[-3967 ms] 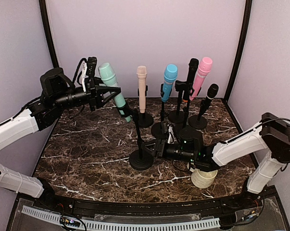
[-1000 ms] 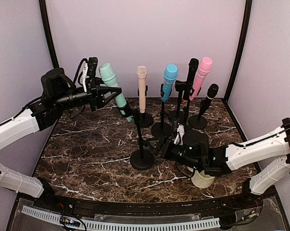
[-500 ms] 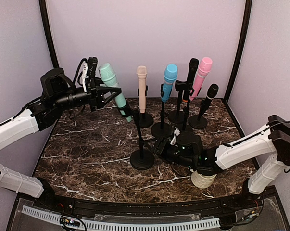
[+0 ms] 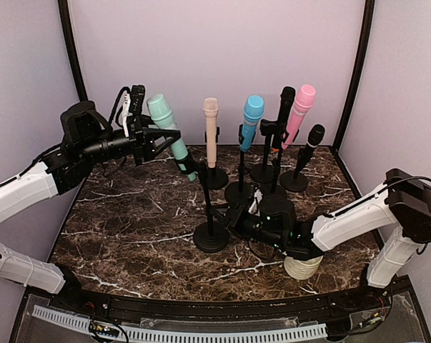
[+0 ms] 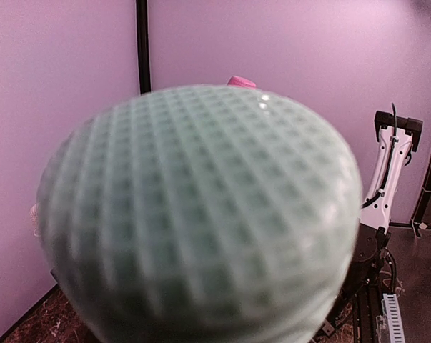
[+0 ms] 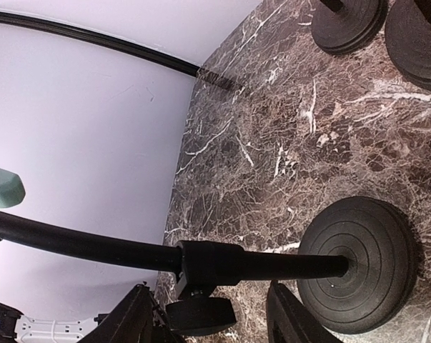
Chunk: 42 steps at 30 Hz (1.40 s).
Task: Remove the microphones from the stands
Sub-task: Unscrew the knob on the stand of the microphone stand.
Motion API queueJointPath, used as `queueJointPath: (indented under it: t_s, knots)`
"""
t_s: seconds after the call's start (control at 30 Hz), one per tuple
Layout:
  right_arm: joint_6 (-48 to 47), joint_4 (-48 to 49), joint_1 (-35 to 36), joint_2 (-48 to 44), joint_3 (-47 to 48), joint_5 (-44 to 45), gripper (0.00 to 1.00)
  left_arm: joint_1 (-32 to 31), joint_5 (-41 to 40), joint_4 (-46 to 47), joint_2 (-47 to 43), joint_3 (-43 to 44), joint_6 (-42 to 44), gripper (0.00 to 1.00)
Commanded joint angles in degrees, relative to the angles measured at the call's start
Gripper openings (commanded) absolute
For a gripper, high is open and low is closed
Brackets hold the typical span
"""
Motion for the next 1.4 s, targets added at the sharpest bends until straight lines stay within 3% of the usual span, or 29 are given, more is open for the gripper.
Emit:
queueJointPath:
  t_s: [0.0, 0.4, 0.7, 1.1, 1.37]
  knots:
    - [0.13, 6.18, -0.42, 1.56, 0.76, -0.65, 0.52, 0.27, -2.16, -9.34, 1.28, -2.62, 5.2, 0.22]
    - [-0.87, 7.34, -0.44, 2.34, 1.02, -0.34, 0.32, 0.2, -2.34, -9.53, 1.27, -2.53, 5.42, 0.22]
    - [-7.02, 3.13, 0.01, 1.72, 2.06, 1.19, 0.2, 0.18, -2.52, -9.61, 1.27, -2.58, 5.51, 0.22]
    - [-33.32, -13.17, 3.33, -1.63, 6.54, 10.58, 0.17, 0.19, -2.63, -9.7, 1.26, -2.52, 5.6, 0.22]
    - [-51.83, -14.99, 5.08, -0.85, 8.27, 13.35, 0.17, 0.21, -2.69, -9.7, 1.53, -2.54, 5.6, 0.22]
